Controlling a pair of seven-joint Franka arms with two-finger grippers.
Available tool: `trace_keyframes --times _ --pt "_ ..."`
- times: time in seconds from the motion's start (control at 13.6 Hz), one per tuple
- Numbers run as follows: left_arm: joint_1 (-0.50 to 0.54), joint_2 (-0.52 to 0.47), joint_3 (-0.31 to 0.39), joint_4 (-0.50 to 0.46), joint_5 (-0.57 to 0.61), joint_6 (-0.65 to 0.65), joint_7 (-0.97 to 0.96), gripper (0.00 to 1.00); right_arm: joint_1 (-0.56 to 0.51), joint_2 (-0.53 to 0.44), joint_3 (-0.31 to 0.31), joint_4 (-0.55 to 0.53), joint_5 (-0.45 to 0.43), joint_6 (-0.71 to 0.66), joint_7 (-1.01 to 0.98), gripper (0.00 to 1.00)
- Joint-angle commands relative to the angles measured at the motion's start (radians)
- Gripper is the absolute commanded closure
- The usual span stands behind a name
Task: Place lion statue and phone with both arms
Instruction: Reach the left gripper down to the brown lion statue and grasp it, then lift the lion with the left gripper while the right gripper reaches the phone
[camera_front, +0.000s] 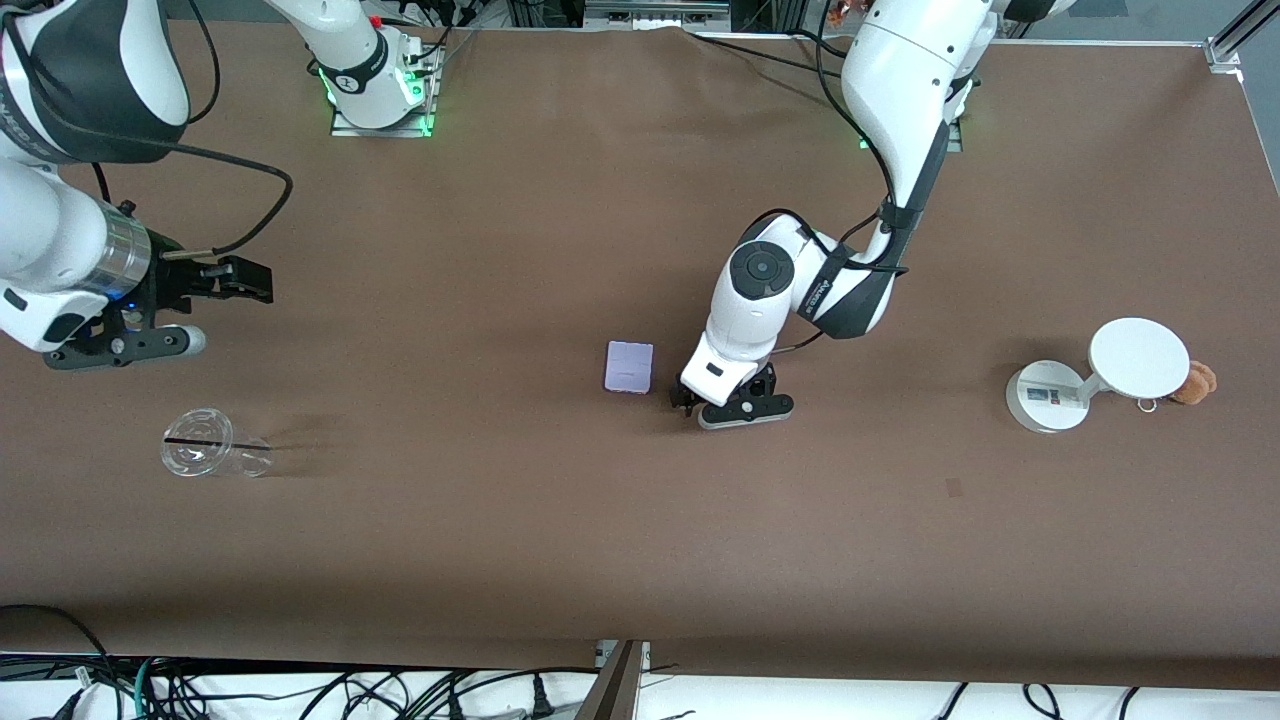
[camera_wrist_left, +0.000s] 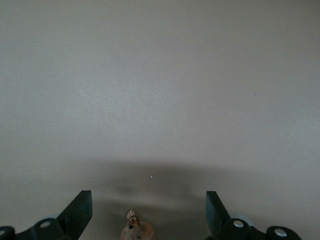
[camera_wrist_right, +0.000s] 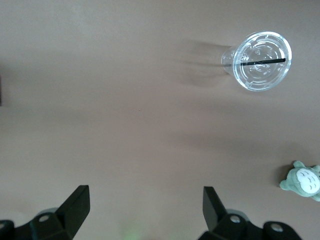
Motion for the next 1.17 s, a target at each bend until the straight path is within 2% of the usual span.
trace_keyframes --times 0.0,0.66,0.73,0.81,0.88,0.95,1.03,1.1 --pt "-0.025 0.025 0.018 0.020 0.004 -0.016 -0.002 0.00 0.011 0.052 0.003 0.012 0.019 0.035 0.008 0.00" --pt "-0.031 0.026 -0.009 -0.086 -0.003 -0.027 -0.026 0.00 0.174 0.233 0.003 0.012 0.025 0.290 0.188 0.00" --pt "-0.031 0.025 -0.009 -0.088 0.004 -0.025 -0.034 0.22 0.194 0.251 0.003 0.012 0.024 0.311 0.224 0.00" --pt "-0.031 0.020 -0.009 -0.085 0.004 -0.027 -0.029 0.60 0.211 0.267 0.003 0.012 0.027 0.333 0.258 0.00" --pt "-0.031 0.016 -0.008 -0.082 0.004 -0.027 -0.028 0.77 0.228 0.282 0.003 0.012 0.025 0.351 0.287 0.00" --pt "-0.031 0.011 -0.008 -0.082 0.004 -0.027 -0.028 0.92 0.242 0.297 0.003 0.012 0.030 0.371 0.309 0.00" --pt "-0.030 -0.001 -0.008 -0.086 0.004 -0.028 -0.035 1.00 0.257 0.313 0.003 0.012 0.031 0.393 0.329 0.00" --pt "-0.025 -0.020 -0.008 -0.088 0.004 -0.036 -0.037 1.00 0.281 0.325 0.003 0.012 0.030 0.416 0.359 0.00"
